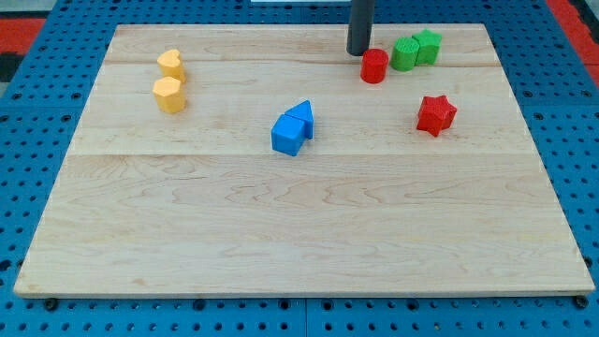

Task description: Move the red circle to the left of the red star

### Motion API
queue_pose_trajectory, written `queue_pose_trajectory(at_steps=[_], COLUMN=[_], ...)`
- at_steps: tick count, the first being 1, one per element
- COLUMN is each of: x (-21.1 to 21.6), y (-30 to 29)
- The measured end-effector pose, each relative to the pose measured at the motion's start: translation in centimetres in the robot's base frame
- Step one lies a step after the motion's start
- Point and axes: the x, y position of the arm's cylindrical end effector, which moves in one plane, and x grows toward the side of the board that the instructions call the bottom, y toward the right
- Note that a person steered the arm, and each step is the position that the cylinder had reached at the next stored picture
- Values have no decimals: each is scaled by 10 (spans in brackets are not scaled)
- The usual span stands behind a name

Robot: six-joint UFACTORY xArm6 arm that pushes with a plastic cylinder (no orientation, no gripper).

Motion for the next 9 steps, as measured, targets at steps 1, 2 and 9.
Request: queue_pose_trajectory(at_steps=[1,2,9], x=[1,12,140], y=[4,23,-13])
